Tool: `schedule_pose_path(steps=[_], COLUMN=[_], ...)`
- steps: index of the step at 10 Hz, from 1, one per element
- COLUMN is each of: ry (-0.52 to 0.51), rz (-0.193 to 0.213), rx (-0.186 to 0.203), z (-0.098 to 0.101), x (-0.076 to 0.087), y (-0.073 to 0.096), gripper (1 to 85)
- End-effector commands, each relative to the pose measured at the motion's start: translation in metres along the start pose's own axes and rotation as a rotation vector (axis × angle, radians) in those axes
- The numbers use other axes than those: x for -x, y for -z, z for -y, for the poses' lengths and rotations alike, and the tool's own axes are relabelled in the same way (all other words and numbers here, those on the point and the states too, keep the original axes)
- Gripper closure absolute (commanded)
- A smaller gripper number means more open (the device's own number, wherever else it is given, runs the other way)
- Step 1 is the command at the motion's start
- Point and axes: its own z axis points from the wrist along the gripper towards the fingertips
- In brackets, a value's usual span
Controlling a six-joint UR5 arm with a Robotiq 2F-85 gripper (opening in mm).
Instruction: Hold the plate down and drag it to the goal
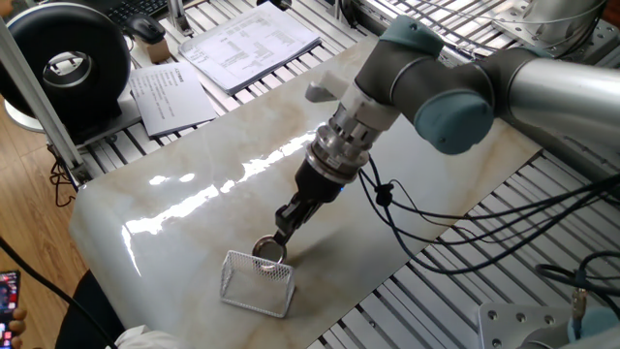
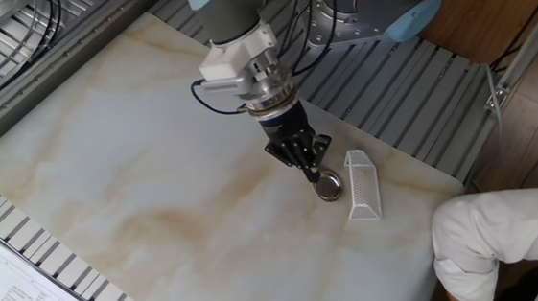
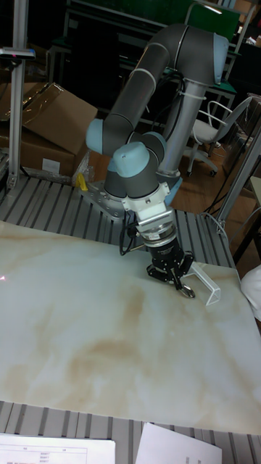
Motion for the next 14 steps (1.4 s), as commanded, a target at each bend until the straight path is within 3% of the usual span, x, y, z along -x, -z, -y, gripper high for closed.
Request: schedule_pose_path(steps=[1,2,3,4,6,8,10,12,13,14], ry=[-0.018,-0.032,-0.026,-0.012,0.001,-0.018,-0.011,0.024,0.094,0.127], rz=[0.032,0.048,0.059,0.051,0.023,0.037,0.049,0.043,0.044,0.043], rx=[0.016,0.012,-0.016,-0.017,0.029,0.034,0.066,0.040,-0.006,-0.028], z=[-0.011,-0.016,-0.013,-0.013,-0.024,-0.033,-0.039,-0.032,-0.020,-0.015], x=[-0.004,-0.005,-0.003,-0.005,-0.012,-0.014,-0.013,-0.015,-0.015,-0.014], y=[-0.009,-0.014,-0.015,-0.015,-0.016,-0.020,-0.021,-0.021,-0.021,-0.021], gripper=[84.3,84.3,84.3,84.3,84.3,84.3,84.0,63.7,46.3,36.0])
